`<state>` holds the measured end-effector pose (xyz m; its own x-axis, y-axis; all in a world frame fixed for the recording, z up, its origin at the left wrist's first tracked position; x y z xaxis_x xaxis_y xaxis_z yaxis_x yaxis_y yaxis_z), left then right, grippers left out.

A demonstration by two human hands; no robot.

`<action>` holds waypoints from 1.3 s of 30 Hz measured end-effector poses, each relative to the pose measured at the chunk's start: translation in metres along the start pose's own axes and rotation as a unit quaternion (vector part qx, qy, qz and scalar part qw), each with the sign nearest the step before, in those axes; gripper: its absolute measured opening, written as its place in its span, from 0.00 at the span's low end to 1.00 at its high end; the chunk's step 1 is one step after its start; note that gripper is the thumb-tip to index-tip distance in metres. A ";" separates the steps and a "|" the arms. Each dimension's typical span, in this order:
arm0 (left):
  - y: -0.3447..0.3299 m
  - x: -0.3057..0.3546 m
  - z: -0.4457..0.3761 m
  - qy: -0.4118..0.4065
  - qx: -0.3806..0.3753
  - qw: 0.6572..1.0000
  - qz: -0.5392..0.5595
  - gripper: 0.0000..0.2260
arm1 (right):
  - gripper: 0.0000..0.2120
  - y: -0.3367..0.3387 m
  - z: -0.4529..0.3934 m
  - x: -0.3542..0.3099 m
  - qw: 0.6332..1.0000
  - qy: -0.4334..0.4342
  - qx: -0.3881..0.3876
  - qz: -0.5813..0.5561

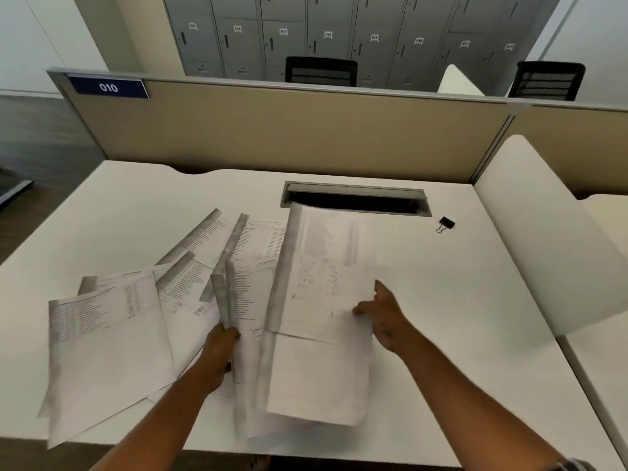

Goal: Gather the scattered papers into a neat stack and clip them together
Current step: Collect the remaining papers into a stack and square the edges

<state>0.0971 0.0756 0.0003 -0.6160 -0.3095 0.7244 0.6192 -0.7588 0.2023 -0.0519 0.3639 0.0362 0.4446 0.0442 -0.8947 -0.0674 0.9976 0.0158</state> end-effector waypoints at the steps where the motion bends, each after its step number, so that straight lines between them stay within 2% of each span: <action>1: -0.001 -0.002 -0.001 0.029 -0.008 0.999 0.012 0.15 | 0.34 -0.005 0.001 0.010 1.000 0.001 -0.005 0.018; 3: 0.002 -0.006 -0.008 0.057 -0.016 0.998 0.021 0.22 | 0.33 -0.018 0.003 0.027 0.998 -0.002 -0.021 0.059; 5: 0.003 -0.009 -0.015 0.049 -0.018 0.998 0.020 0.32 | 0.34 -0.033 0.008 0.037 0.993 0.002 -0.050 0.104; 6: 0.002 -0.008 -0.011 0.035 -0.022 0.999 0.004 0.34 | 0.35 -0.040 0.011 0.039 0.990 0.008 -0.062 0.126; 9: -0.004 0.000 0.007 -0.027 -0.007 1.000 -0.014 0.23 | 0.38 -0.058 0.014 0.038 0.976 0.023 -0.085 0.199; 11: -0.007 0.002 0.010 -0.068 0.011 0.997 -0.020 0.23 | 0.40 -0.064 0.016 0.035 0.968 0.025 -0.084 0.235; 14: -0.004 0.001 0.013 -0.113 0.013 0.993 -0.033 0.25 | 0.37 -0.059 0.014 0.035 0.967 0.025 -0.015 0.254; 16: 0.001 -0.001 0.017 -0.121 0.006 0.992 -0.021 0.25 | 0.35 -0.053 0.012 0.040 0.970 0.008 0.005 0.242; 20: 0.006 -0.001 0.025 -0.137 -0.036 0.990 0.015 0.25 | 0.34 -0.047 0.010 0.044 0.985 -0.055 -0.026 0.164; 24: 0.008 0.004 0.035 -0.165 -0.081 0.983 0.017 0.24 | 0.37 -0.052 0.016 0.033 0.996 -0.061 -0.063 0.031; 27: 0.006 0.019 0.040 -0.193 -0.067 0.979 0.016 0.24 | 0.27 -0.054 0.024 0.008 0.999 0.004 -0.041 -0.011; 31: 0.001 0.046 0.059 -0.274 0.031 0.961 0.002 0.29 | 0.24 -0.067 0.042 -0.025 0.993 0.118 -0.017 0.005; 34: 0.004 0.072 0.076 -0.368 0.097 0.925 0.028 0.22 | 0.23 -0.078 0.058 -0.052 0.978 0.208 0.022 -0.011; 36: 0.006 0.091 0.089 -0.419 0.090 0.901 0.060 0.19 | 0.23 -0.083 0.067 -0.071 0.962 0.265 0.054 -0.041; 39: 0.008 0.114 0.102 -0.461 0.054 0.881 0.091 0.19 | 0.23 -0.082 0.077 -0.090 0.941 0.318 0.088 -0.078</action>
<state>0.0815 0.0927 0.1521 0.1253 0.2142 0.9687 0.7397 -0.6708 0.0526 -0.0175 0.2819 0.1502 -0.1904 -0.0893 -0.9776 0.1277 0.9851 -0.1148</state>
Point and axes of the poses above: each hand's wrist, its own z-axis away from the middle knuckle, its own y-axis out of the back of the hand, x = y × z, the point moved 3 cm from there along -z, towards the middle knuckle, and after that the axes turned 10 degrees about x, right-handed, at the moved point
